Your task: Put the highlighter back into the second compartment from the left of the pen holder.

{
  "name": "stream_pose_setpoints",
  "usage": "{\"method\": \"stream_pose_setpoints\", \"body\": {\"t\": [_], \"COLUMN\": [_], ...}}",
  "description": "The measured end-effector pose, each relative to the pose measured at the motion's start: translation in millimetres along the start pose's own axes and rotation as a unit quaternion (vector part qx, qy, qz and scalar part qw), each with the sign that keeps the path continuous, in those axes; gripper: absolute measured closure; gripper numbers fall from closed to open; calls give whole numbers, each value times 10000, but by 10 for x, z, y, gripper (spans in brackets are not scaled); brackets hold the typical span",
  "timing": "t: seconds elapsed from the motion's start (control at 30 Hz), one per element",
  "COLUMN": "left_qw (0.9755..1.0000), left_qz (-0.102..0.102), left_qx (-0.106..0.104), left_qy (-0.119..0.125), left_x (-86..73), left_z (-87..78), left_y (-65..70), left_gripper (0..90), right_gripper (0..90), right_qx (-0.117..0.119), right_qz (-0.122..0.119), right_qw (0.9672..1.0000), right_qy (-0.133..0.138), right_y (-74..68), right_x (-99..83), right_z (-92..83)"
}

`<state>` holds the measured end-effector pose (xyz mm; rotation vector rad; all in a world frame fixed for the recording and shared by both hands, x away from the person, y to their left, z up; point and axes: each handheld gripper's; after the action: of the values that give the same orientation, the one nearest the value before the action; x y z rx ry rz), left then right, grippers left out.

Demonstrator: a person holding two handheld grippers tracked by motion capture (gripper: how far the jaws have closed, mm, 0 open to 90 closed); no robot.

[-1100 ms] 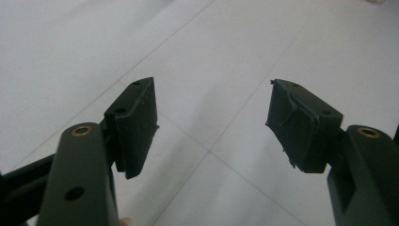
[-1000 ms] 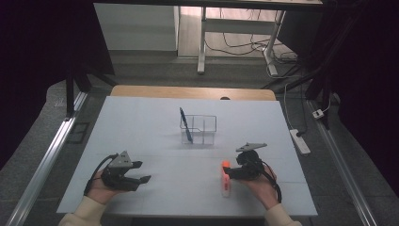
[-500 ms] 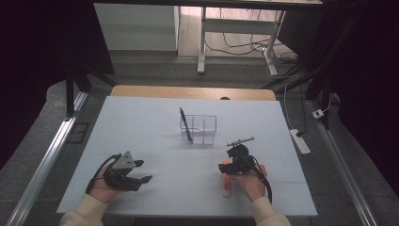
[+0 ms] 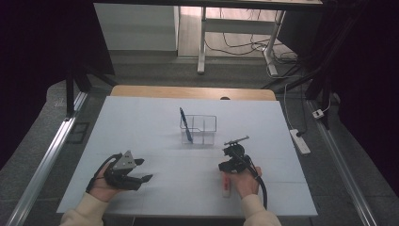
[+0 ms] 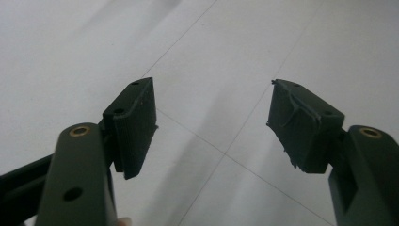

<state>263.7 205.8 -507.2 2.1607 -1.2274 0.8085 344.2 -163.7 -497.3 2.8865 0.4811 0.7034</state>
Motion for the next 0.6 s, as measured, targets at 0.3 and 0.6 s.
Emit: {"method": "stream_pose_setpoints", "body": {"t": [0.3,0.6], "left_qw": [9999,9996], "left_qz": [124,252], "left_qx": [-3,-76], "left_qy": [-25,-76], "left_x": [19,24], "left_z": [3,29], "left_y": [29,60], "left_gripper": [323,324], "right_gripper": [580,656], "right_qx": [-289,-646], "right_qz": [221,326], "right_qw": [9992,9971], "right_qy": [-177,-214], "right_y": [-84,-216], "right_x": [8,13], "right_z": [20,0]}}
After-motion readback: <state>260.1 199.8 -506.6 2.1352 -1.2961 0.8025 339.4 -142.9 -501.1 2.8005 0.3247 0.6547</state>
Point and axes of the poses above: each handheld gripper's, and its own axes: z roughly forward along the jaws, x roughly out of its top, y roughly to its right, and after that the axes turned 15 degrees about -x, right-handed
